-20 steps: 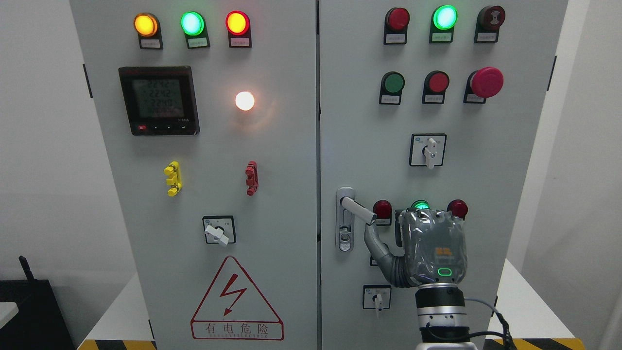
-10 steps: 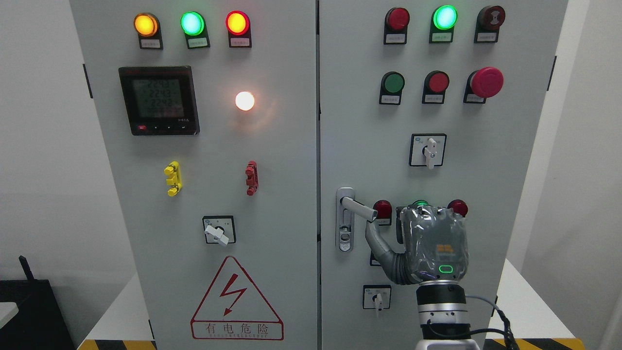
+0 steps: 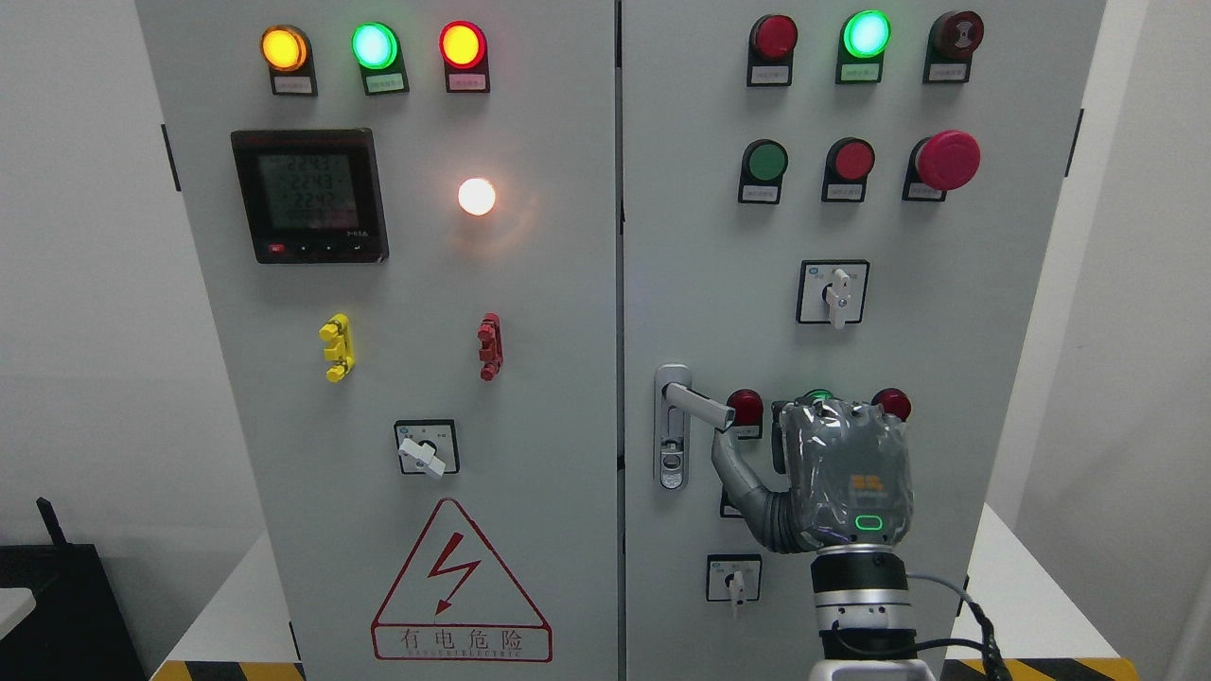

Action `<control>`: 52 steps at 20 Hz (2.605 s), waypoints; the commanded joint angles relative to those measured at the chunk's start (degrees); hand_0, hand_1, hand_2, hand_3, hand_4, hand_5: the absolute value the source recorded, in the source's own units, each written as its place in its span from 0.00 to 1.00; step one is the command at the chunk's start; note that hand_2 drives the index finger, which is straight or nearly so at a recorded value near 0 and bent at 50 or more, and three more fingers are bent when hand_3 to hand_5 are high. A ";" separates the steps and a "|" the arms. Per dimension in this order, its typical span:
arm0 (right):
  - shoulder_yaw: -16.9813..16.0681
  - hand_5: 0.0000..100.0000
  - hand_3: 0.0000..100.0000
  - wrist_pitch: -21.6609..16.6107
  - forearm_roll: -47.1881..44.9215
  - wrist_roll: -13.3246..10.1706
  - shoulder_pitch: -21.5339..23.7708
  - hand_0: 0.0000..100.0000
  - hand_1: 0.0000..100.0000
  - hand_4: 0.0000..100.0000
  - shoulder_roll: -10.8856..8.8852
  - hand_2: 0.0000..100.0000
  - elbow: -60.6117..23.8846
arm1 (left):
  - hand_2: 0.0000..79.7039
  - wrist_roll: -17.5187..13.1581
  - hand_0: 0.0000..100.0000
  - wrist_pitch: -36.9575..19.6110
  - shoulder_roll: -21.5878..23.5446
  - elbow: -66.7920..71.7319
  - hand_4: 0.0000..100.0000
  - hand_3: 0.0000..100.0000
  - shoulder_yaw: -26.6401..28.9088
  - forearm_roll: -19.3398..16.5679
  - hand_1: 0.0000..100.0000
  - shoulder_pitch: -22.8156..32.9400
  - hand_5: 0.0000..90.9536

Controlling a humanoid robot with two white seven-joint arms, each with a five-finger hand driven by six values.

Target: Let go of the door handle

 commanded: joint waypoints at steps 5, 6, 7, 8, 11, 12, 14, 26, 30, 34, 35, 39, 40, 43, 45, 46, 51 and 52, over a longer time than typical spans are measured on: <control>0.12 0.96 1.00 -0.29 0.00 -0.26 1.07 0.45 0.19 1.00 -0.07 0.93 -0.17 | 0.00 0.04 0.12 0.01 0.00 0.97 0.00 0.00 0.62 0.00 0.39 0.00 0.00; 0.21 0.96 1.00 -0.29 -0.09 -0.34 1.33 0.45 0.19 1.00 -0.07 0.93 -0.17 | 0.00 0.04 0.12 0.01 0.00 0.97 0.00 0.00 0.62 0.00 0.39 0.00 0.00; 0.21 0.96 1.00 -0.56 -0.09 -0.61 1.68 0.45 0.19 1.00 -0.07 0.93 -0.26 | 0.00 0.04 0.12 -0.07 0.00 0.97 0.00 0.00 0.62 0.00 0.39 0.00 0.00; 0.21 0.96 1.00 -0.91 -0.09 -1.04 2.03 0.45 0.19 1.00 -0.07 0.93 -0.26 | 0.00 0.04 0.12 0.01 0.00 0.97 0.00 0.00 0.62 0.00 0.39 0.00 0.00; 0.21 0.96 1.00 -1.08 -0.18 -1.49 2.21 0.45 0.19 1.00 -0.15 0.93 -0.61 | 0.00 0.04 0.12 -0.07 0.00 0.97 0.00 0.00 0.62 0.00 0.39 0.00 0.00; 0.21 0.96 1.00 -1.09 -0.18 -1.49 2.21 0.45 0.19 1.00 -0.24 0.93 -0.96 | 0.00 0.04 0.12 0.01 0.00 0.97 0.00 0.00 0.62 0.00 0.39 0.00 0.00; 0.21 0.96 1.00 -1.52 -0.18 -1.49 2.83 0.45 0.19 1.00 -0.24 0.93 -1.22 | 0.00 0.04 0.12 0.01 0.00 0.97 0.00 0.00 0.62 0.00 0.39 0.00 0.00; -1.10 0.88 1.00 -10.13 -0.88 -6.85 11.87 0.45 0.18 0.88 -3.75 0.79 -7.37 | 0.00 0.04 0.12 0.01 0.00 0.97 0.00 0.00 0.62 0.00 0.39 0.00 0.00; -3.65 0.70 0.84 -13.29 -2.80 -6.85 15.65 0.51 0.05 0.73 -5.16 0.54 -10.36 | 0.00 0.04 0.12 0.01 0.00 0.97 0.00 0.00 0.62 0.00 0.39 0.00 0.00; -8.04 0.35 0.52 -17.95 -7.99 -6.76 17.77 0.53 0.00 0.43 -6.04 0.36 -11.86 | 0.00 0.04 0.12 0.01 0.00 0.97 0.00 0.00 0.62 0.00 0.39 0.00 0.00; -9.71 0.27 0.39 -19.87 -9.31 -6.67 17.94 0.53 0.00 0.34 -6.04 0.29 -12.21 | 0.00 0.04 0.12 0.01 0.00 0.97 0.00 0.00 0.62 0.00 0.39 0.00 0.00; -14.64 0.00 0.13 -27.26 -15.20 -6.15 18.82 0.47 0.00 0.05 -7.00 0.10 -12.65 | 0.00 0.04 0.12 0.01 0.00 0.97 0.00 0.00 0.62 0.00 0.39 0.00 0.00; -15.00 0.00 0.08 -27.97 -15.99 -6.32 19.52 0.46 0.00 0.01 -7.88 0.06 -12.91 | 0.00 0.04 0.12 0.01 0.00 0.97 0.00 0.00 0.62 0.00 0.39 0.00 0.00; -16.05 0.00 0.01 -28.16 -18.80 -6.41 20.49 0.43 0.00 0.00 -9.03 0.00 -13.44 | 0.00 0.04 0.12 0.01 0.00 0.97 0.00 0.00 0.62 0.00 0.39 0.00 0.00; -16.75 0.00 0.01 -28.16 -19.51 -6.50 20.49 0.42 0.00 0.00 -9.29 0.00 -13.44 | 0.00 0.04 0.12 0.01 0.00 0.97 0.00 0.00 0.62 0.00 0.39 0.00 0.00; -17.10 0.00 0.01 -28.16 -19.78 -6.41 20.49 0.41 0.00 0.00 -9.29 0.00 -13.44 | 0.00 0.04 0.12 0.01 0.00 0.97 0.00 0.00 0.62 0.00 0.39 0.00 0.00; -17.20 0.00 0.02 -28.07 -20.13 -6.32 20.41 0.39 0.00 0.00 -8.94 0.00 -13.44 | 0.00 0.04 0.12 -0.07 0.00 0.97 0.00 0.00 0.62 0.00 0.39 0.00 0.00; -17.20 0.00 0.02 -27.98 -20.13 -6.24 20.41 0.39 0.00 0.00 -9.03 0.00 -13.44 | 0.00 0.04 0.12 0.01 0.00 0.97 0.00 0.00 0.62 0.00 0.39 0.00 0.00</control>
